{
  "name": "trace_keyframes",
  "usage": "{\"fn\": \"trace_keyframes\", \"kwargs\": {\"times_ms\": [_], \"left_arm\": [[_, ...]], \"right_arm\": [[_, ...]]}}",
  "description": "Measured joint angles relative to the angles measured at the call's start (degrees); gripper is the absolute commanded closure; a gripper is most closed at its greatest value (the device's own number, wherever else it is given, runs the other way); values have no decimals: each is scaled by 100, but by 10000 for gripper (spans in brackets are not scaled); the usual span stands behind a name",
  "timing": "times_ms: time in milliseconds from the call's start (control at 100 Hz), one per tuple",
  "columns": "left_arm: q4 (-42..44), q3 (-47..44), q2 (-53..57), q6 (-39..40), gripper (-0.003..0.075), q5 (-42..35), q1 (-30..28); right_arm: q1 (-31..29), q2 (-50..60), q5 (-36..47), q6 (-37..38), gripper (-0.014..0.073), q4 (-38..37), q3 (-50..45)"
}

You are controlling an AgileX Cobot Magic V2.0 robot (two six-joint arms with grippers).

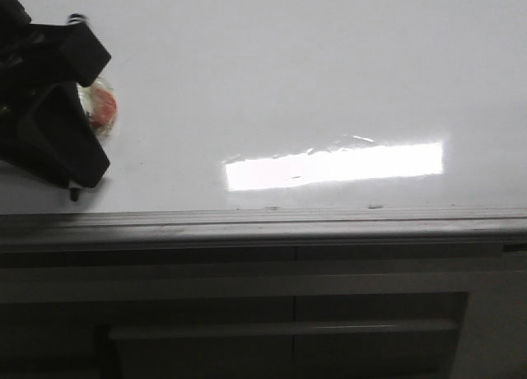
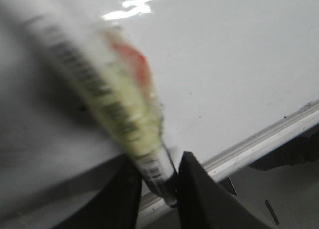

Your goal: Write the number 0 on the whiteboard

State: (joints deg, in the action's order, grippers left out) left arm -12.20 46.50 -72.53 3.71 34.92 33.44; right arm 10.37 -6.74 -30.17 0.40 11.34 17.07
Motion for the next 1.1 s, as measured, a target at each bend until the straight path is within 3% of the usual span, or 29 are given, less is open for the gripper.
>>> {"fn": "trace_keyframes", "kwargs": {"times_ms": [20,300,370,500,590,650,860,1100], "left_arm": [[-1,0,1,0,742,0,0],[91,0,185,-108,740,0,246],[104,0,493,-468,740,12,587],[106,0,1225,-1629,740,152,1492],[162,0,1594,-2356,740,317,2199],[319,0,1739,-2653,740,421,2670],[1161,0,1855,-2942,740,835,3797],[1474,0,1763,-2963,740,896,3963]], "right_arm": [[0,0,0,0,265,0,0],[0,0,-104,-240,265,261,29],[14,0,-411,-1174,265,1036,215],[93,-220,-1136,-3797,265,3045,858],[104,-675,-1858,-4760,262,3548,1454],[167,-1021,-2252,-5093,262,3624,1831],[938,-2022,-2439,-5553,261,3641,2667],[2366,-3083,-2597,-5626,261,3087,3003]]}}
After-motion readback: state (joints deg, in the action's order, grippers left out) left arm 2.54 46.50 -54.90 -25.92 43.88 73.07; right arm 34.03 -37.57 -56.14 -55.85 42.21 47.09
